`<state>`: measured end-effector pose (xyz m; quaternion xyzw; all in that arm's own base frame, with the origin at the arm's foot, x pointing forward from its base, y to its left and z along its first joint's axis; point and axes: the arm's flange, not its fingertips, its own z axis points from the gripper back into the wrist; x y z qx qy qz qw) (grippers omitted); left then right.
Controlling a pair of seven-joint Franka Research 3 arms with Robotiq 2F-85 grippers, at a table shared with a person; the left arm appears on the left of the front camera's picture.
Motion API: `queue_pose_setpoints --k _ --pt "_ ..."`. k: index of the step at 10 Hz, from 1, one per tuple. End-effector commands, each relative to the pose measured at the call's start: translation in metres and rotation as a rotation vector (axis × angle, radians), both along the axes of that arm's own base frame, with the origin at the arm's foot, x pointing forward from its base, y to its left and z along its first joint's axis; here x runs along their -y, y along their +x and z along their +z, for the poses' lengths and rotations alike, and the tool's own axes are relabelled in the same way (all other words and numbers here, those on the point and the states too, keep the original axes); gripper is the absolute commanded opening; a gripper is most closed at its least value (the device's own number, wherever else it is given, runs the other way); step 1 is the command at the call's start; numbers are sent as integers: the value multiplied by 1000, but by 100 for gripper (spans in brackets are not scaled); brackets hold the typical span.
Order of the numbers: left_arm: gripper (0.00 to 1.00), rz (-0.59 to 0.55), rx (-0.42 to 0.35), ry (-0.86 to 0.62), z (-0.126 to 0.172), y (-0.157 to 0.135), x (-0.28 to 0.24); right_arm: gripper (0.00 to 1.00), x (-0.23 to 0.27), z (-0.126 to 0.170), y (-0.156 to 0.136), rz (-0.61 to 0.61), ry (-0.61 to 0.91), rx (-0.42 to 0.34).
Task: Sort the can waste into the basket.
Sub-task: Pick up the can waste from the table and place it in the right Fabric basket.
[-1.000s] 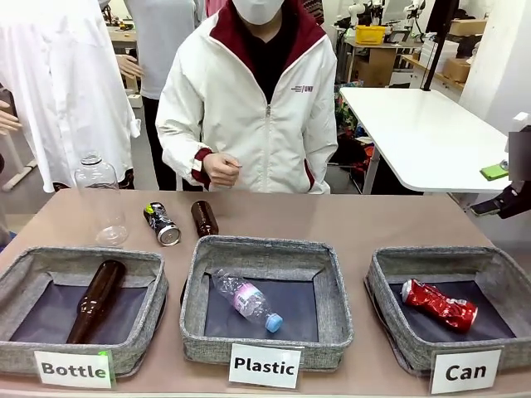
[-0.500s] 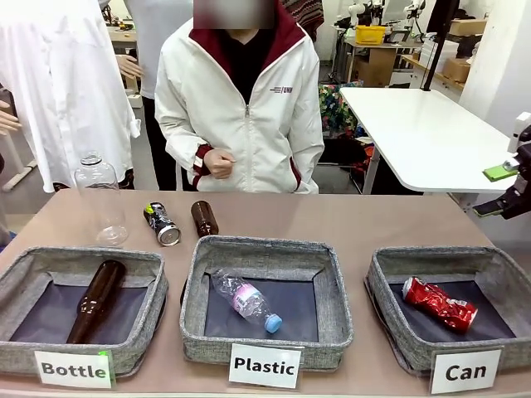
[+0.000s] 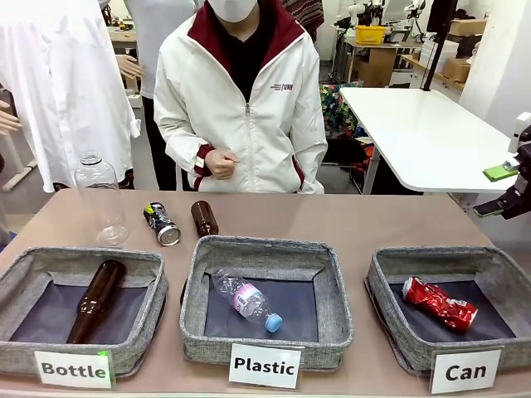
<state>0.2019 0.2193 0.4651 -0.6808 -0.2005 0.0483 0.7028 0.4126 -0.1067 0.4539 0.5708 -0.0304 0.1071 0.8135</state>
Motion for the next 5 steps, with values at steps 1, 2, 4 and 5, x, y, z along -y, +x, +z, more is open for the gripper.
queue_pose_setpoints --k 1,2,4,5 --pt "100 -65 -33 132 20 18 24 100 1 -1 0 3 -9 27" --pt "100 -88 -36 290 45 33 55 100 1 -1 0 3 -9 27" --pt "100 -112 -52 652 74 58 123 100 1 -1 0 3 -9 27" --pt "100 -73 -58 791 74 67 150 100 1 -1 0 3 -9 27"
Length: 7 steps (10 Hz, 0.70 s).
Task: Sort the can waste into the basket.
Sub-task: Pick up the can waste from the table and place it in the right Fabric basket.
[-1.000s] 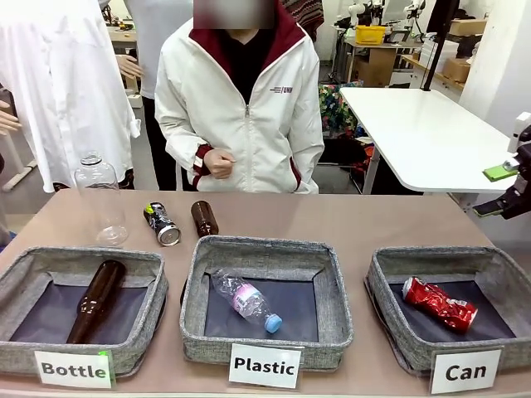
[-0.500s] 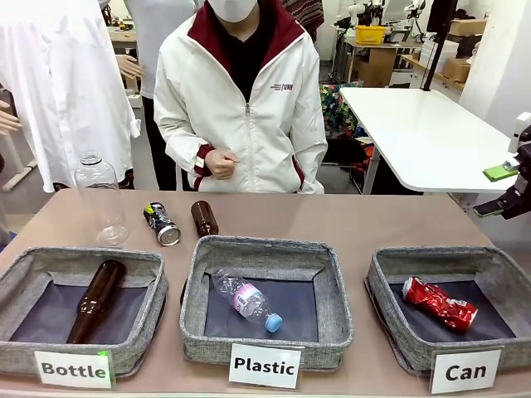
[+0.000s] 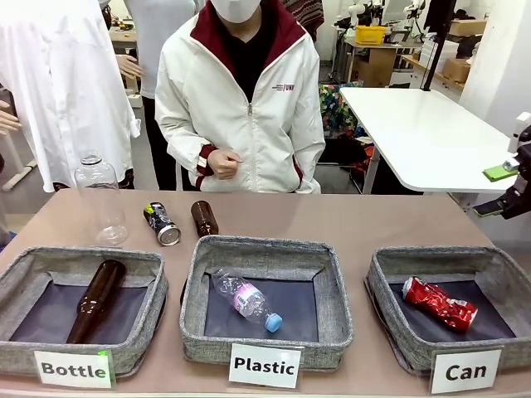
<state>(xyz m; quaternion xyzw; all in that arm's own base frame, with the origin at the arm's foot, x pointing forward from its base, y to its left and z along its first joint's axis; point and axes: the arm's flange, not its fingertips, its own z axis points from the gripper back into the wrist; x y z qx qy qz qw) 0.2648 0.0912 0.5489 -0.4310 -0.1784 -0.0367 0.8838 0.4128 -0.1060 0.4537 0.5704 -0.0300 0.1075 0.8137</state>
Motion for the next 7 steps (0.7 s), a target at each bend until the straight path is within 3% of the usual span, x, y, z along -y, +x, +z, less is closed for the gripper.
queue_pose_setpoints --k 1,2,3,6,7 --pt "100 -36 -1 209 -11 6 48 100 2 -1 0 2 -8 27" --pt "100 -123 -30 241 -8 -3 56 100 2 -1 0 2 -8 27" --pt "100 -18 18 134 8 6 34 100 2 -1 0 2 -8 27" --pt "100 -58 21 187 7 7 53 100 2 -1 0 2 -8 27" --pt "100 -71 -71 294 8 20 88 100 2 -1 0 2 -8 27"
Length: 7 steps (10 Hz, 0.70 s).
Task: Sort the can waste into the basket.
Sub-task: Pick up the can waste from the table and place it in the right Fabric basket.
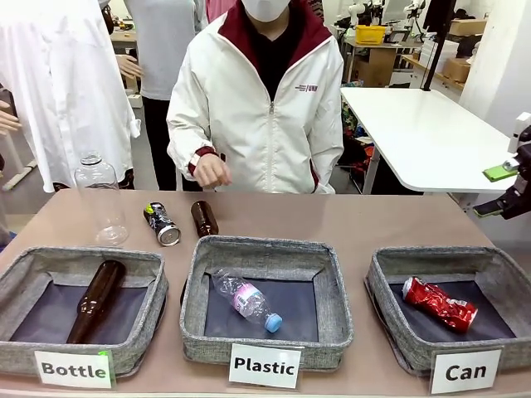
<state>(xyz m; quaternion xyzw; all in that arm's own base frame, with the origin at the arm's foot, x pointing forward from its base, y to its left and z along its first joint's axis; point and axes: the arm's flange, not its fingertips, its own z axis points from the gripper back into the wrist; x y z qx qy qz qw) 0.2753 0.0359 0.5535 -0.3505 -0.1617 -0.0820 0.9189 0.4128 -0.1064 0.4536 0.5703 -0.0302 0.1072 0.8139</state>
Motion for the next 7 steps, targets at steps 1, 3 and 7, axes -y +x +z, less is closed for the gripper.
queue_pose_setpoints --k 1,3,7 --pt "100 -3 -101 152 13 15 61 100 2 -1 0 3 -8 27" --pt "100 74 -147 269 22 30 117 100 2 -1 0 3 -8 27" --pt "100 406 -56 536 1 71 230 100 2 -1 0 3 -8 27"
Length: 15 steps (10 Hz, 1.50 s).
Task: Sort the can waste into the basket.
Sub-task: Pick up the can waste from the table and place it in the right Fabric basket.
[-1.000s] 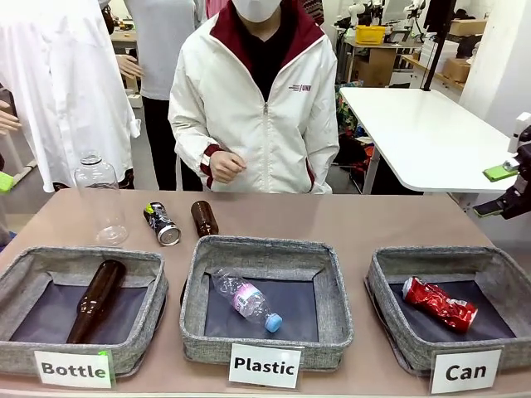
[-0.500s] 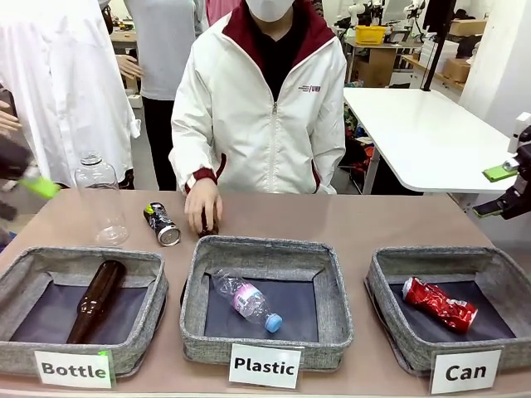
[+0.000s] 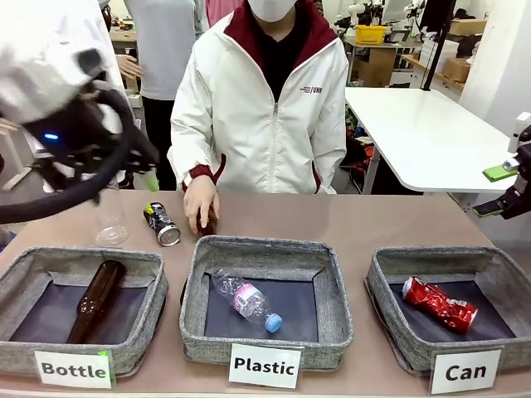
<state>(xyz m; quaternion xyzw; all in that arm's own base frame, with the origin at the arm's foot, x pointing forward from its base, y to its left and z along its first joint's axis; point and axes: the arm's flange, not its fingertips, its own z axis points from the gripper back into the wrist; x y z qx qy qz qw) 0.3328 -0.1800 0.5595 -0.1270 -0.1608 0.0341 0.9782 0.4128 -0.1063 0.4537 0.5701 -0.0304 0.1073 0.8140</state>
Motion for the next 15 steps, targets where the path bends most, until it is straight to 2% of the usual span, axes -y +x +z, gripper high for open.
queue_pose_setpoints --k 1,2,3,5,7,8,12,15 --pt "100 97 17 62 8 16 3 100 2 -1 0 3 -8 27" --pt "100 176 45 0 23 19 -27 100 2 -1 0 3 -8 27" --pt "100 215 41 -68 40 17 -82 100 2 -1 0 3 -8 27" --pt "100 253 27 -258 59 -10 -209 100 2 -1 0 3 -8 27" --pt "100 309 7 -412 55 -41 -323 100 2 -1 0 3 -8 27" --pt "100 387 2 -498 42 -51 -368 100 2 -1 0 3 -8 27" --pt "100 411 -16 -718 -29 -80 -429 100 2 -1 0 3 -8 27" --pt "100 350 -8 -735 -43 -87 -428 100 2 -1 0 3 -8 27"
